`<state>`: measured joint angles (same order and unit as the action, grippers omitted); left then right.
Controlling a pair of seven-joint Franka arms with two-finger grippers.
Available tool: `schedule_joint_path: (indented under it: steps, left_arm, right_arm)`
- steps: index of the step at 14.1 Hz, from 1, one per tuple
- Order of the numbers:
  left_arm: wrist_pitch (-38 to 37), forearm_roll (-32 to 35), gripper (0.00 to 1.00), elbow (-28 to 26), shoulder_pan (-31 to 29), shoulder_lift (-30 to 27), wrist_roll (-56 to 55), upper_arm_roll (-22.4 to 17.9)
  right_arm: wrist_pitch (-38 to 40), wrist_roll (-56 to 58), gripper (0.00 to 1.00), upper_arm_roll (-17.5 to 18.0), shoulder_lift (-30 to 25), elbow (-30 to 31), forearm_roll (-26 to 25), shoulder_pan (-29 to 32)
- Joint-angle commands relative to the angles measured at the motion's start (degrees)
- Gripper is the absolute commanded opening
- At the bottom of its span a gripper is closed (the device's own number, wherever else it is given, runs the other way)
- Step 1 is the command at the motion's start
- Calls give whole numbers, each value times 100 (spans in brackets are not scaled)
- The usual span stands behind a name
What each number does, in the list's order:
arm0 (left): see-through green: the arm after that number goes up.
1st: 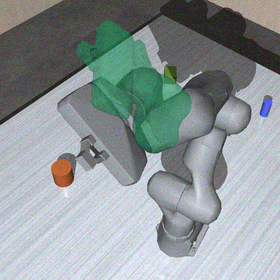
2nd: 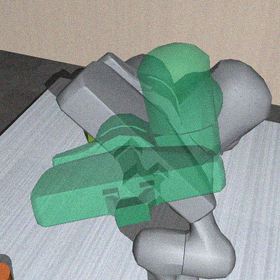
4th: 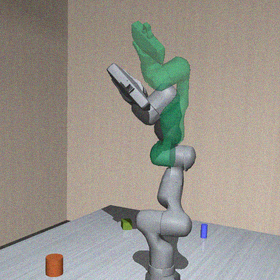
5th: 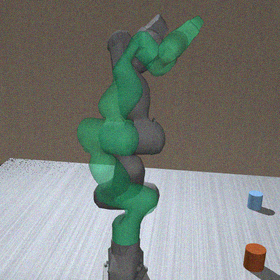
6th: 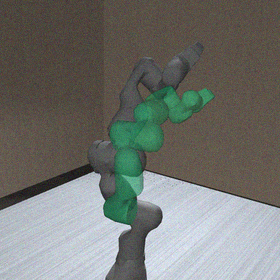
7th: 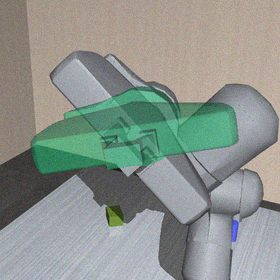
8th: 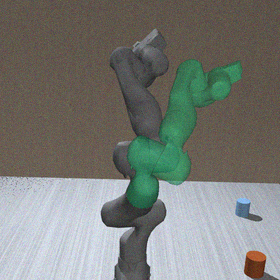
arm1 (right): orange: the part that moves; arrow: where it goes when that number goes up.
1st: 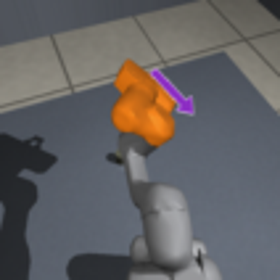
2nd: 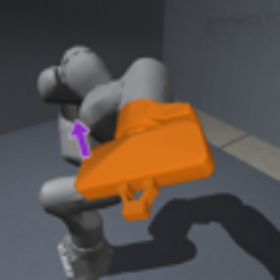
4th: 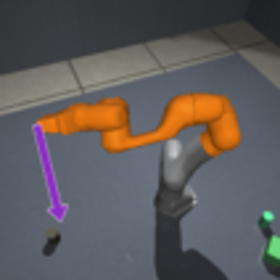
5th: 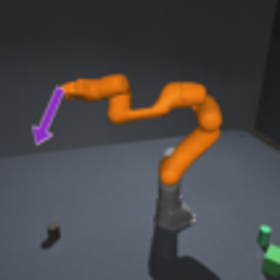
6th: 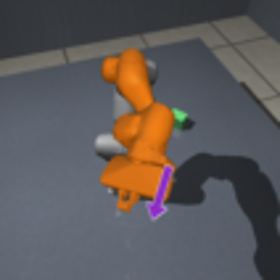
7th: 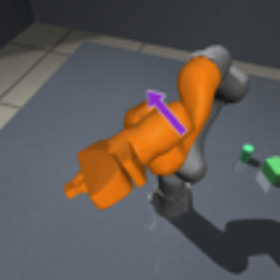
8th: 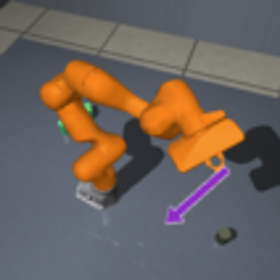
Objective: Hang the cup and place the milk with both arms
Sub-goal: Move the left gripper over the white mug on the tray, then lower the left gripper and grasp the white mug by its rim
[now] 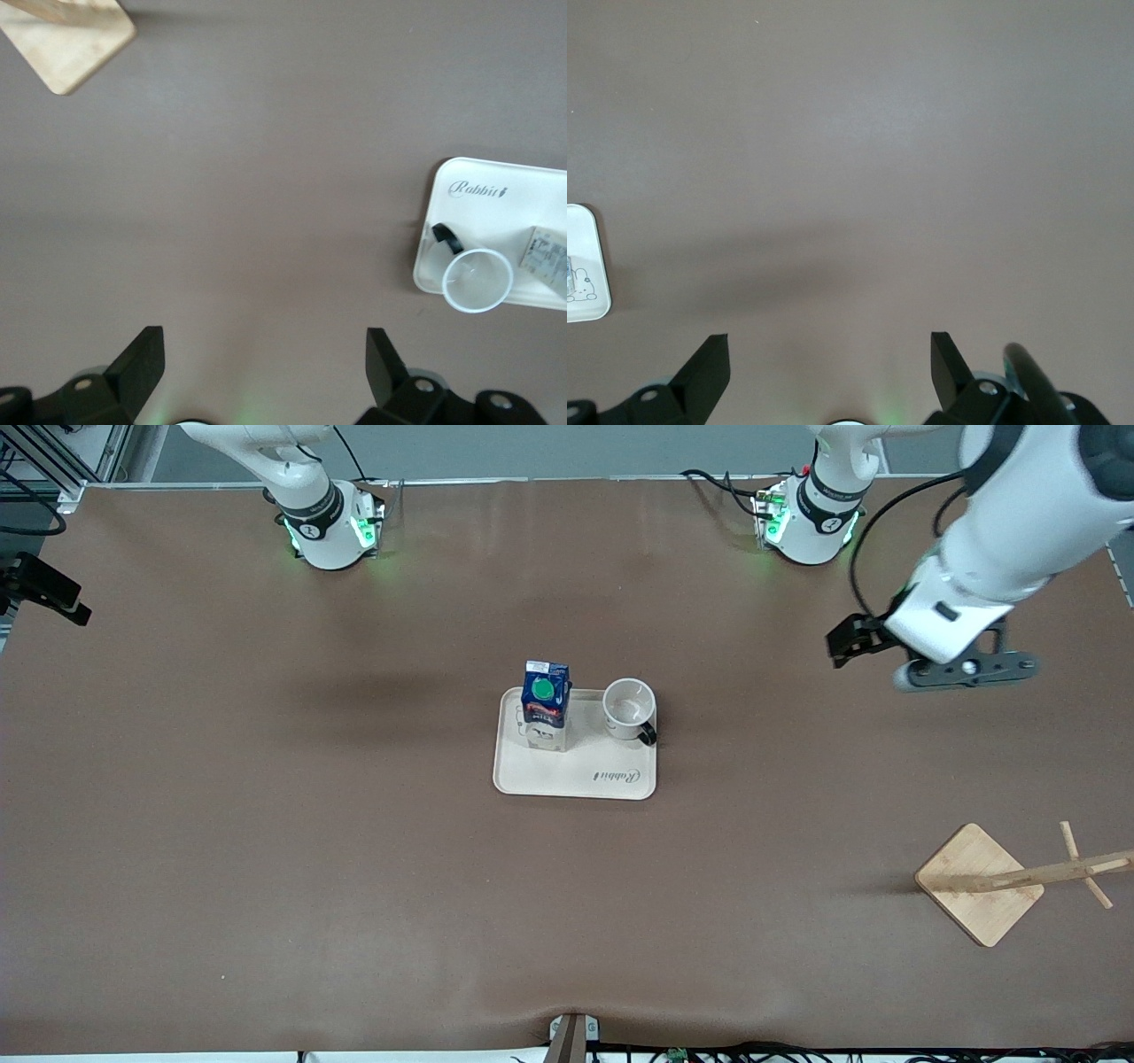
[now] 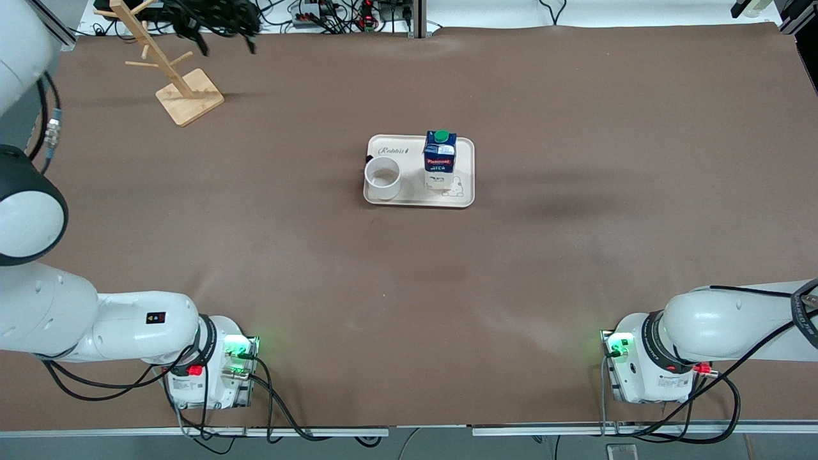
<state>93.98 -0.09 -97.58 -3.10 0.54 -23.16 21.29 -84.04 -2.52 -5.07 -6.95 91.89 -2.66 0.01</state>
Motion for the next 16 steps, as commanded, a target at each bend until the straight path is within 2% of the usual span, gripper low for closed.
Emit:
schedule_joint_path:
  steps: [1, 3, 5, 8, 11, 16]
  left_arm:
    - [742, -96, 100, -620, -24, -72, -870, 427]
    - [1103, -87, 100, -780, 11, 173, -1792, 883]
    - [1332, -17, 100, -798, 150, 525, -2471, 1166]
    - [1990, 254, 100, -1095, 695, 929, -3657, 1176]
    - [2317, 720, 100, -1132, 1091, 1482, -4493, 1176]
    - [2607, 1257, 85, -1351, 1391, 2081, -5645, 1184]
  right_arm:
    - [90, -12, 100, 6, 80, -162, -51, 17]
    - [90, -21, 100, 14, 80, -162, -42, 17]
    - [90, -21, 100, 6, 89, -162, -42, 34]
    - [99, -21, 100, 6, 89, -162, -42, 61]
    - [99, -21, 100, 6, 89, -162, -42, 61]
    - [90, -21, 100, -3, 97, -162, -33, 70]
